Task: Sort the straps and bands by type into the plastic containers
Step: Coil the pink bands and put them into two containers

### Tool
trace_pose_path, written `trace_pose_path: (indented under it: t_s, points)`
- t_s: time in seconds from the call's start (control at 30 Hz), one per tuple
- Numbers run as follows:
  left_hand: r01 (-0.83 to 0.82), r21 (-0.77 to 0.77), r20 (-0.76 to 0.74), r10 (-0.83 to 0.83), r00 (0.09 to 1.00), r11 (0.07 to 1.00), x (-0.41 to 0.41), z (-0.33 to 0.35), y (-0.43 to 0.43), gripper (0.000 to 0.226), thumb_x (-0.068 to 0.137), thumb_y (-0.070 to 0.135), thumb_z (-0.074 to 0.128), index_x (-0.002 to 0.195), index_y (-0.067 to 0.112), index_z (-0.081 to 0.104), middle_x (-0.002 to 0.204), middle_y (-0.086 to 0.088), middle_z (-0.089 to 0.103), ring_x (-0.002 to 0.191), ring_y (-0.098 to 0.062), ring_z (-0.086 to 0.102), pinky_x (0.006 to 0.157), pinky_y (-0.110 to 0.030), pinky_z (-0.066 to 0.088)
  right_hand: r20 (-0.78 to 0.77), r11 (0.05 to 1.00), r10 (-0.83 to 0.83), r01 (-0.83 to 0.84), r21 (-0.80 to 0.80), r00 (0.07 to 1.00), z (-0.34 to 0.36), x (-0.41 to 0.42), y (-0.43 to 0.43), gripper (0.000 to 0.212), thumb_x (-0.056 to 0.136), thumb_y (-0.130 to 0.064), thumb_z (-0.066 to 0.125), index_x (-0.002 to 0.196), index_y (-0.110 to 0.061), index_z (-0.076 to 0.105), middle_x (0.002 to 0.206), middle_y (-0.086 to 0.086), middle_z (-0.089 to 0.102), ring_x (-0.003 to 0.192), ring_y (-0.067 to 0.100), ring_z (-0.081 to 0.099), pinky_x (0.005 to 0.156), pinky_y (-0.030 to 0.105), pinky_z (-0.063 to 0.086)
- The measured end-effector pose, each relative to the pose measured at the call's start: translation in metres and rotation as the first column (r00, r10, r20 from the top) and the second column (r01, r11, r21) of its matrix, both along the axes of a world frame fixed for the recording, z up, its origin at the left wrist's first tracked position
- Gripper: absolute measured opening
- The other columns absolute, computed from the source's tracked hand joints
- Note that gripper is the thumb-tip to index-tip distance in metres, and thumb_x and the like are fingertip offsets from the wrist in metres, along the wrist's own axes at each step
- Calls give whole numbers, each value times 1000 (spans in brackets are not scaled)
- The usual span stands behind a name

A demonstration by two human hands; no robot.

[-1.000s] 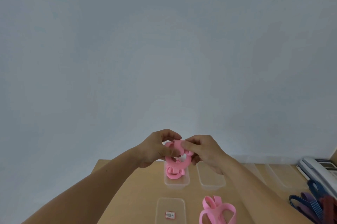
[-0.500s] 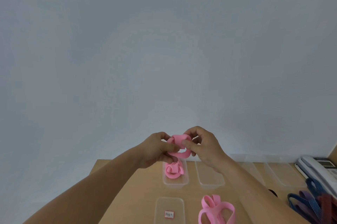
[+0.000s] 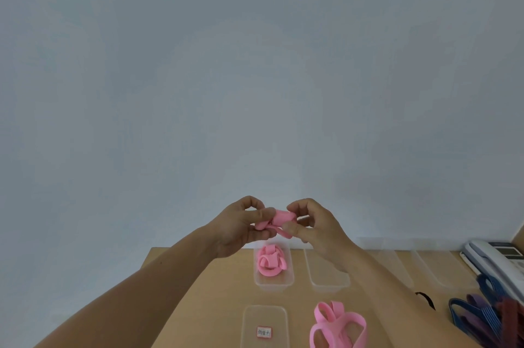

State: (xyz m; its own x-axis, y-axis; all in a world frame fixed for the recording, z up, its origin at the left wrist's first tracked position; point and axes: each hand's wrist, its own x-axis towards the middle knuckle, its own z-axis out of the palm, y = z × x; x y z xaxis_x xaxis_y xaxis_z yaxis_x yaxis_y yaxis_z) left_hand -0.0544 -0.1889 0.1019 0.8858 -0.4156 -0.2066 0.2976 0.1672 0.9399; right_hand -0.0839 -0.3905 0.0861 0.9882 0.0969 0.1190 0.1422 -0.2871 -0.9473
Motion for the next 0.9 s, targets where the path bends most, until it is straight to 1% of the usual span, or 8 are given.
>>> trace_pose_path:
  t_s: [0.07,0.17,0.3,0.37,0.5,0.6,0.73,0.9]
  points:
    - [4,-1,21,-4,1000,1000,0,-3,1,21,89,7,68,90,10,48,83,-16,67,67,-28,64,62,-26,57,-75,996,44,-38,85,996,2,1,0,16,89,-24,71,103,-18,67,96,-1,67,71,8,59,63,23,46]
    - [21,-15,60,-20,998,1000,1,-6,4,21,91,7,66,90,11,46,82,-18,63,64,-27,61,59,-26,56,-132,982,70,-45,186,989,1,3,-3,13,92,-15,65,104,-14,70,89,5,68,69,13,57,61,25,45]
    - [1,31,137,-5,990,1000,2,-11,7,23,90,8,67,88,10,45,86,-19,58,62,-29,62,56,-27,54,-165,985,91,-65,158,982,-4,6,-4,17,88,-14,71,105,-17,71,87,4,68,61,16,51,64,24,47]
    - [-24,72,170,11,985,997,3,-14,8,24,91,11,67,89,10,43,83,-18,60,62,-30,64,56,-29,54,-151,990,55,-34,138,987,-6,7,-1,17,86,-14,73,102,-16,70,84,2,66,58,14,51,62,23,48]
    - [-41,149,186,12,982,988,3,-20,6,23,95,18,63,90,9,43,75,-14,65,66,-31,68,58,-31,55,-125,992,10,6,128,992,-6,9,4,15,87,-13,73,101,-11,68,79,1,63,52,10,50,57,23,46]
    - [-25,151,178,-2,984,988,4,-22,7,24,94,19,64,92,8,43,75,-15,63,68,-34,68,58,-31,55,-119,993,4,11,121,993,-7,9,5,13,87,-12,73,98,-8,67,77,0,61,52,6,50,55,24,43]
    - [0,149,199,-30,979,989,7,-22,8,22,94,15,64,91,8,44,70,-14,63,61,-33,67,55,-31,55,-111,996,-19,29,87,994,-9,12,6,12,86,-16,75,94,-10,68,75,-2,62,57,7,51,55,24,41]
    - [-75,131,282,35,959,989,12,-24,9,25,91,10,68,90,8,43,75,-26,61,56,-35,64,51,-35,54,-43,994,-58,62,85,997,-10,15,9,12,84,-16,76,91,-10,69,75,1,67,56,5,57,52,15,41]
